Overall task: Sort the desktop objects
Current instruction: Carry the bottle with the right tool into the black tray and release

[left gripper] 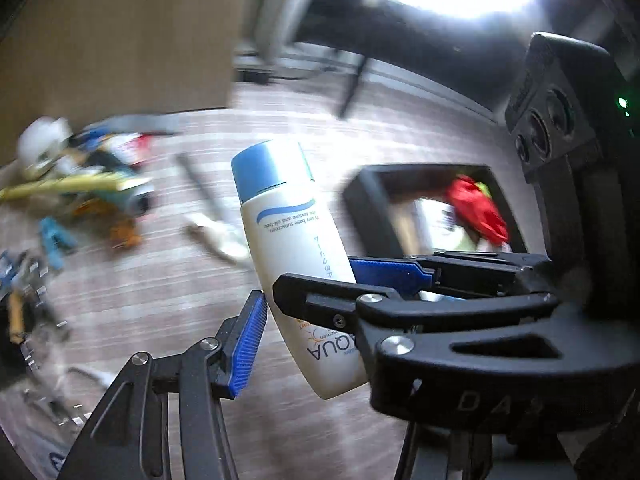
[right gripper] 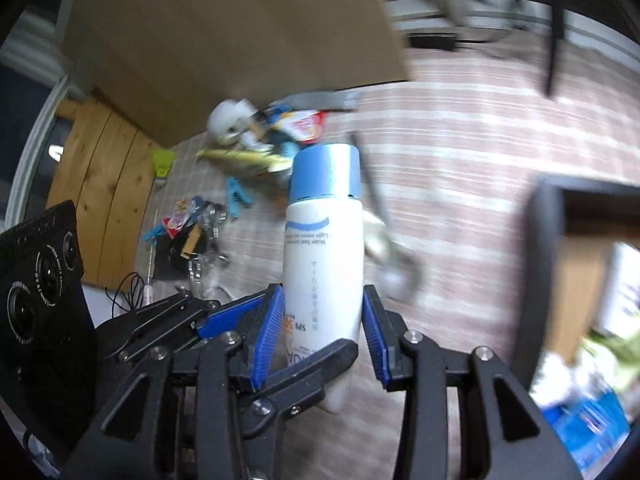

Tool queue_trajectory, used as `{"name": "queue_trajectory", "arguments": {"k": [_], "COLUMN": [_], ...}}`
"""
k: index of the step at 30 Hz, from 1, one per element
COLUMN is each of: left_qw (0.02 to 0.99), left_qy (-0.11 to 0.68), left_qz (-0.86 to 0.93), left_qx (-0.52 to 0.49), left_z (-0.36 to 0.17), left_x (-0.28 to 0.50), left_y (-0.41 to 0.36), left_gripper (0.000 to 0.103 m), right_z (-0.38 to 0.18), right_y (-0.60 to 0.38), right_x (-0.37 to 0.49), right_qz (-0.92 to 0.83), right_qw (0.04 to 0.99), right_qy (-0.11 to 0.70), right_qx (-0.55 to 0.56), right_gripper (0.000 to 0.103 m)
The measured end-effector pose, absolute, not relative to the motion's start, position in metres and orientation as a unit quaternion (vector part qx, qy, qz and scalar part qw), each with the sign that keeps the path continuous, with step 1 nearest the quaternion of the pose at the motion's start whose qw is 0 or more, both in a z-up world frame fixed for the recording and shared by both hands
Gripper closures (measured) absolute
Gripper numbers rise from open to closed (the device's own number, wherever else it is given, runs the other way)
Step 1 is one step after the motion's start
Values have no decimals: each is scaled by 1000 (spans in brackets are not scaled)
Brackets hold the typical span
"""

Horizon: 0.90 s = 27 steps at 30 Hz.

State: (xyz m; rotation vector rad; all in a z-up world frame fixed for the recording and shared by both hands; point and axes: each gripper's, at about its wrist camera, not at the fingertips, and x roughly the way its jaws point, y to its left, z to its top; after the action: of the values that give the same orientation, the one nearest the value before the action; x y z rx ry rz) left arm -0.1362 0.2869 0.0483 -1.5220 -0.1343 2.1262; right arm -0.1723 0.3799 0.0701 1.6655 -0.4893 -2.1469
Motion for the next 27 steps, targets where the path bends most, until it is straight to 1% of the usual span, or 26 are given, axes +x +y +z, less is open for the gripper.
{"name": "queue_trajectory", "arguments": {"k": [9, 12, 14, 15, 16, 17, 23, 27], "left_qw": [351, 369, 367, 365, 366, 365, 333, 293], "left_qy": [11, 35, 51, 57, 57, 56, 50, 32], "left_qz": [751, 743, 747, 749, 749, 750, 765, 780], "left_qx": [-559, -558, -552, -550, -549, -549, -549, -552], "left_z": [59, 62, 64, 65, 66, 67, 66, 67], "left_x": [-112, -105, -101, -100, -100, -101, -113, -130], "left_y": [400, 430, 440, 445, 445, 445, 420, 380], "left_gripper": [55, 56, 57, 57, 57, 57, 57, 57], "right_z": [83, 84, 86, 87, 88, 89, 95, 100], "right_y": [488, 521, 536, 543, 546, 551, 560, 547], "right_x": [-125, -108, -101, -97, -96, -94, -93, -100], "right_qz": [-780, -784, -789, -796, -799, -804, -816, -820], "right_qw": [116, 96, 78, 60, 52, 44, 34, 44], "right_qy": [-198, -210, -204, -193, -185, -181, -171, -160], "right_qx": [582, 576, 573, 570, 569, 565, 552, 548], "right_gripper": [65, 65, 65, 59, 49, 47, 48, 48]}}
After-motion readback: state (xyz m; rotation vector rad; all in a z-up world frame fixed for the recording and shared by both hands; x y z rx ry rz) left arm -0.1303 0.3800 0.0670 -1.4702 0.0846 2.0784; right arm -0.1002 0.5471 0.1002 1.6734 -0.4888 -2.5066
